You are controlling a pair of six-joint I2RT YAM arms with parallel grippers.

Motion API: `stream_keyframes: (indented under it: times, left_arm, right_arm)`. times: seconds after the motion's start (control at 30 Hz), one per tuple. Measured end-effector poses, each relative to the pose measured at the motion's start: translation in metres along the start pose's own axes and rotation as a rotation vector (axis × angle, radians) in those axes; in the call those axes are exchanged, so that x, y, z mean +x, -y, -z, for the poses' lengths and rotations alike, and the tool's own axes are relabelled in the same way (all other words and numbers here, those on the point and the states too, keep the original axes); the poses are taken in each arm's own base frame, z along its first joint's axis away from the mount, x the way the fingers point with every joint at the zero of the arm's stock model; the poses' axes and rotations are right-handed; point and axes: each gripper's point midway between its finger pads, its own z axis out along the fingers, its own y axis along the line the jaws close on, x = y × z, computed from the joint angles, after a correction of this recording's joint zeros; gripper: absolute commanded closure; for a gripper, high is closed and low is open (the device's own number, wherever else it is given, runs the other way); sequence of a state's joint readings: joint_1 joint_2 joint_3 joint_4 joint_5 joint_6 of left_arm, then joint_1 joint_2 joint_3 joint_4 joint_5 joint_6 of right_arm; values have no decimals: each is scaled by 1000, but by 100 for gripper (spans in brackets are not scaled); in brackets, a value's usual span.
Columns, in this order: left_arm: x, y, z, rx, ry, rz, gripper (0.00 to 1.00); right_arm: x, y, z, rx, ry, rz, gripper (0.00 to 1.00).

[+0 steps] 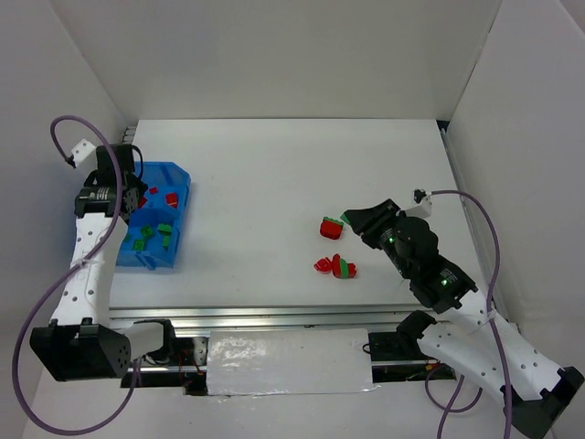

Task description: Sort the legos into containers by color

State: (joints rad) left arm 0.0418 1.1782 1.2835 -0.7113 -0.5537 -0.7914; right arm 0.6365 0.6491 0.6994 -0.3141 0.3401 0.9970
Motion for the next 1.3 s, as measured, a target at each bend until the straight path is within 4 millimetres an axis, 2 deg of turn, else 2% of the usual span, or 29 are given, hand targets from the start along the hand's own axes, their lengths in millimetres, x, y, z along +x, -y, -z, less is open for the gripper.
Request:
stream_keyframes:
  times: [0.07, 0.17, 0.23, 0.4, 0.57, 0.83, 1.07, 1.3]
  left_arm:
    - [9, -17, -12, -50, -36, 6, 100]
    - [16, -21, -26, -70, -85, 7, 100]
    - [17, -14, -36, -70, -104, 5, 100]
    - [12, 12, -79, -49, -117, 35, 100]
    - [15, 21, -112, -51, -117, 55, 100]
    - [-7, 34, -130, -16, -69, 111, 100]
    - [0, 30, -144, -43, -94, 103, 100]
    - [2, 29, -146, -40, -109, 101, 100]
  right_arm:
    - [2, -3, 3, -23, -15, 20, 100]
    - [7, -9, 5, -58, -45, 51, 100]
    - [11, -12, 5, -79, -71, 73, 100]
    - [26, -22, 5, -149, -144, 123, 100]
    - [39, -22, 6, -184, -197, 158, 100]
    - [44, -26, 11, -224, -231, 186, 100]
    - [43, -30, 17, -254, -233, 197, 100]
    - [44, -33, 20, -271, -241, 196, 100]
